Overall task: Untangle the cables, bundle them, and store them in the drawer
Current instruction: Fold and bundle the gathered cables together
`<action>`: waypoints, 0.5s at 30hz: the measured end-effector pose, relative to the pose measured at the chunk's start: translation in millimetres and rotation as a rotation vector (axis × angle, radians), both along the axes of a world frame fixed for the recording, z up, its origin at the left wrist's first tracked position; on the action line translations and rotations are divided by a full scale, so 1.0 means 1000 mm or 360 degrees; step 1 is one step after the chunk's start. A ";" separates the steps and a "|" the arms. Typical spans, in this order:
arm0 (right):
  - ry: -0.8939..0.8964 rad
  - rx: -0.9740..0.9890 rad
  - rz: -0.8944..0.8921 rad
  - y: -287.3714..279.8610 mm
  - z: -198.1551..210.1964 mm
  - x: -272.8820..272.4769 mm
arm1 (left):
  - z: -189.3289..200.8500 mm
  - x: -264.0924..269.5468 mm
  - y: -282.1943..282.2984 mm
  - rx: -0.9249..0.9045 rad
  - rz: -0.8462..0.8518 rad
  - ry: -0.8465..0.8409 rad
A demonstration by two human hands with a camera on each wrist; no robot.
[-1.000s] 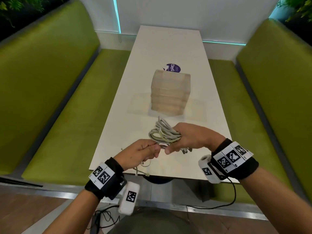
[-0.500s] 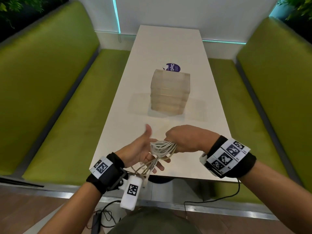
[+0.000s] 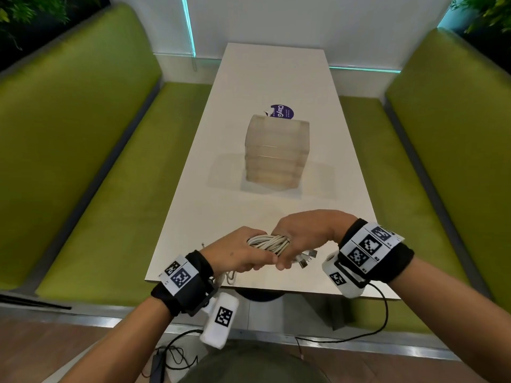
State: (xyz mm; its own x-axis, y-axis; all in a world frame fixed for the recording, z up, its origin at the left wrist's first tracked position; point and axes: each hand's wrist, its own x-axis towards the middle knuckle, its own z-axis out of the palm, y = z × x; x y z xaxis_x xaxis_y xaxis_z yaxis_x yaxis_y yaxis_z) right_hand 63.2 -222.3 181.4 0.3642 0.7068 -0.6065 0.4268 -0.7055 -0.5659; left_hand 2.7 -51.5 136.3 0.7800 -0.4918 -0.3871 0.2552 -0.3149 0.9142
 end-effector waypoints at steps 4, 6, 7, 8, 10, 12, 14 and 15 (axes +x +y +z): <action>-0.0021 0.0060 -0.0050 0.000 -0.006 0.001 | -0.003 0.003 0.000 -0.0027 0.0018 -0.0048; -0.0033 0.0067 -0.0054 0.001 -0.008 0.001 | -0.004 0.003 0.001 -0.0040 0.0032 -0.0059; -0.0033 0.0074 -0.0055 0.001 -0.009 0.001 | -0.005 0.003 0.001 -0.0044 0.0040 -0.0064; -0.0030 0.0077 -0.0063 0.001 -0.009 0.001 | -0.005 0.003 0.002 -0.0045 0.0042 -0.0070; -0.0030 0.0071 -0.0080 0.001 -0.010 0.002 | -0.005 0.004 0.002 -0.0059 0.0025 -0.0057; -0.0042 0.0059 -0.0060 0.001 -0.009 0.003 | -0.004 0.006 0.002 -0.0075 -0.0007 -0.0027; -0.0075 0.0049 -0.0042 -0.001 -0.007 0.004 | -0.006 0.006 0.006 -0.0140 -0.0011 -0.0017; -0.0093 0.0053 -0.0077 -0.004 -0.005 0.006 | -0.008 0.005 0.009 -0.0194 -0.0006 -0.0030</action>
